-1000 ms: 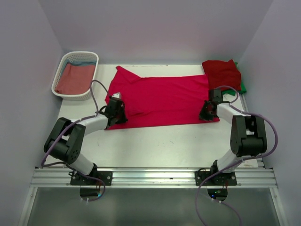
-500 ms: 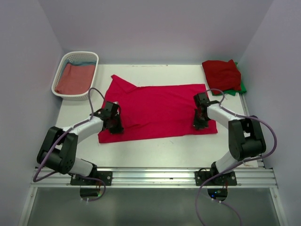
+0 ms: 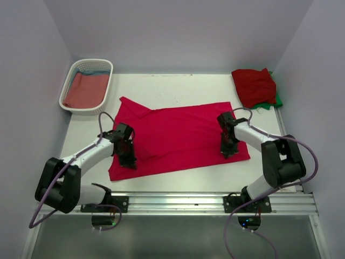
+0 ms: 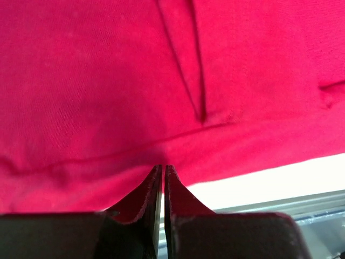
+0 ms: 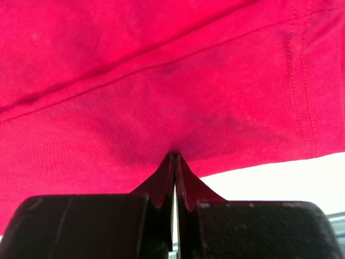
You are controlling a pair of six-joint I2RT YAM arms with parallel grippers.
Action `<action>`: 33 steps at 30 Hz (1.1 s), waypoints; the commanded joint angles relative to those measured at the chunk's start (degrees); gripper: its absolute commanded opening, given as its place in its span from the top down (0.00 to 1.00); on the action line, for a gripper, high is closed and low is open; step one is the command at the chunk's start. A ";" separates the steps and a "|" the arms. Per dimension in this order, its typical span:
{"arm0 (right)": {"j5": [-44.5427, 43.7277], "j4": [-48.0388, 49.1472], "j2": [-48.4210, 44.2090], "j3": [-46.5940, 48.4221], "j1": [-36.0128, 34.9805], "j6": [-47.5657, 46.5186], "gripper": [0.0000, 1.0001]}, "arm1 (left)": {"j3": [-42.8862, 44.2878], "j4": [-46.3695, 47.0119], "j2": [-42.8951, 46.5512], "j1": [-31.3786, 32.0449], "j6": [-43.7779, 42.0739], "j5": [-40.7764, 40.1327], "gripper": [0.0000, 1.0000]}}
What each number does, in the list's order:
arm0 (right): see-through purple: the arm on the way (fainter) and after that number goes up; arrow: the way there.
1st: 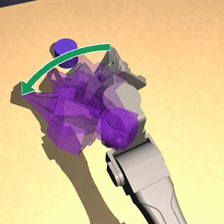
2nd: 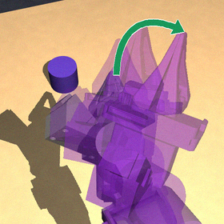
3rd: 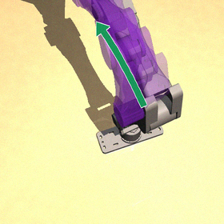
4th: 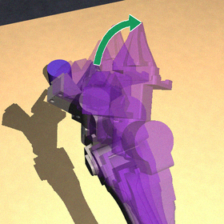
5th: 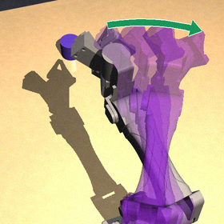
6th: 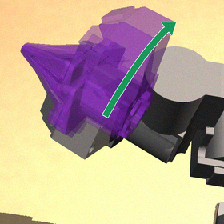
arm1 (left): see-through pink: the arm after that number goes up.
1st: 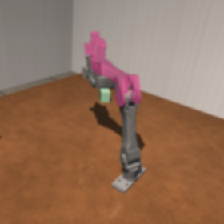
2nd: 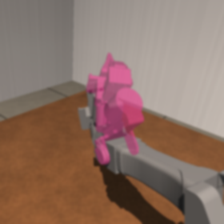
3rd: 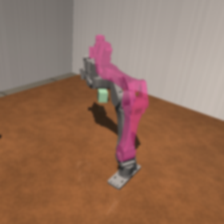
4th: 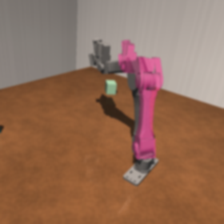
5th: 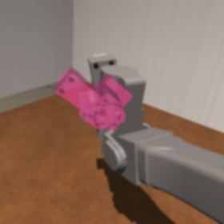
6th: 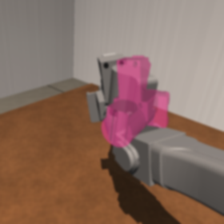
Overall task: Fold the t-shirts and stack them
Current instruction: Fold the folded rectangular tshirt in 1/3 of the way
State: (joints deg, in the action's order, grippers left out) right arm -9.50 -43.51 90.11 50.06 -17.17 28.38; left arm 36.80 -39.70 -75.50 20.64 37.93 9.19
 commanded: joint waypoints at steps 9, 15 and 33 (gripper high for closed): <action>-2.37 -2.56 -15.22 11.70 -2.61 -1.83 0.41 | 26.83 1.98 1.51 -0.43 -2.16 -16.29 0.28; -2.99 4.21 -12.07 18.92 -2.61 -4.74 0.28 | 32.35 16.93 -10.31 -7.00 -0.93 -12.55 0.21; -0.61 10.55 -13.28 21.75 -2.43 -7.64 0.26 | 48.46 28.36 -39.02 -24.77 -0.67 4.78 0.35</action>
State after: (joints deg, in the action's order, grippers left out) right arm -10.46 -34.70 80.20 73.28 -19.75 21.91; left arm 83.46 -16.97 -115.72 -2.02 35.94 10.31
